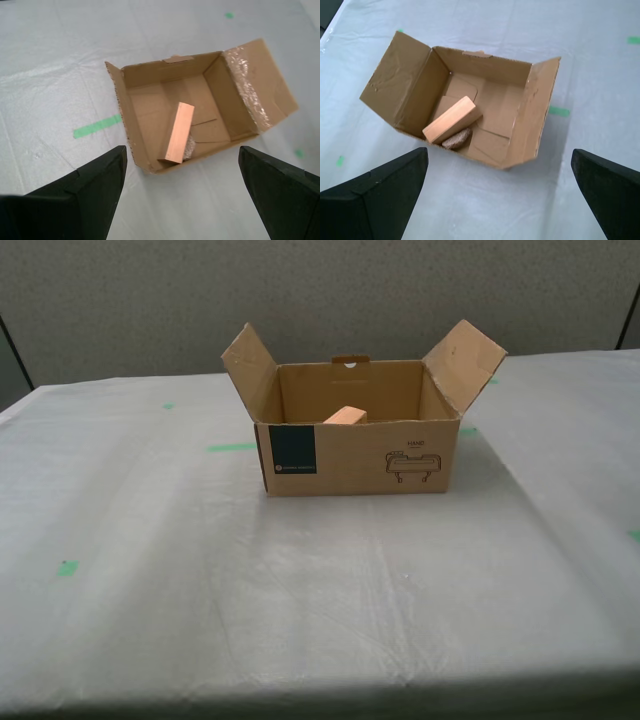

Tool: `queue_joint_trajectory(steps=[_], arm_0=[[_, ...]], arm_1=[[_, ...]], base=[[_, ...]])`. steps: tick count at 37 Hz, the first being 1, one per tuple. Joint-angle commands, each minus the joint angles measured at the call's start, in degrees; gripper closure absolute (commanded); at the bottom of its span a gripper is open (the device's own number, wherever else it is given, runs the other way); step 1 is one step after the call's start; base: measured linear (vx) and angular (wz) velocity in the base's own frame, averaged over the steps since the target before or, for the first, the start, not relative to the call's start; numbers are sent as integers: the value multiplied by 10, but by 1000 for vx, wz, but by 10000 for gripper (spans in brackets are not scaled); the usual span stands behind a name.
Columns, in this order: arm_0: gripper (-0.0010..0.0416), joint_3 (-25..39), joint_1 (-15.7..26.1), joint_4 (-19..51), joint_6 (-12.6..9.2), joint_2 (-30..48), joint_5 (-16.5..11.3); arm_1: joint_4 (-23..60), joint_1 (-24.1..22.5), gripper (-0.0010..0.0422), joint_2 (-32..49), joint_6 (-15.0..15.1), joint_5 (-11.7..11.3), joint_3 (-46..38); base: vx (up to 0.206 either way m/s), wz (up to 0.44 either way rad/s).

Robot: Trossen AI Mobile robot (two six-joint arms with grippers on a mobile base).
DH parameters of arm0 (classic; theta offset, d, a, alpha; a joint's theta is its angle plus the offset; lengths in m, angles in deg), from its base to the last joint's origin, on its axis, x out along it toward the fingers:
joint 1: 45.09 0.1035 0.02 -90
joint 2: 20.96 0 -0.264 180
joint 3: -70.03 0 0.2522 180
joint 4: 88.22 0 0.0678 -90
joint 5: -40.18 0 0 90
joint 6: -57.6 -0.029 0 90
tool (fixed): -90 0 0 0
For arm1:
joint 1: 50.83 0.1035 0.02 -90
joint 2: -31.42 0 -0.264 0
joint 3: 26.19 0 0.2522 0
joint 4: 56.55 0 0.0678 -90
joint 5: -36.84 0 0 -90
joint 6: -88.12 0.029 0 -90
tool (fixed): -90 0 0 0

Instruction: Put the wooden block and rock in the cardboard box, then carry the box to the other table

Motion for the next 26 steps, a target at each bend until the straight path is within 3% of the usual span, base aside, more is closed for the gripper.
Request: queue_joint_trajectory(steps=[1, 6, 14, 26], arm_0=[[7, -11, 0, 20, -4, -28, 2], [6, -25, 0, 40, -6, -59, 2], [7, -34, 0, 61, -6, -93, 2], [7, -44, 1, 76, -6, -100, 2]], arm_1=[[9, -12, 110, -25, 0, -22, 4], [10, -27, 110, -65, -2, -61, 40], [4, -32, 110, -126, -16, -61, 136], [-69, -33, 110, -215, -46, -56, 279]], base=[[0, 0], [0, 0], [0, 0], [0, 0]])
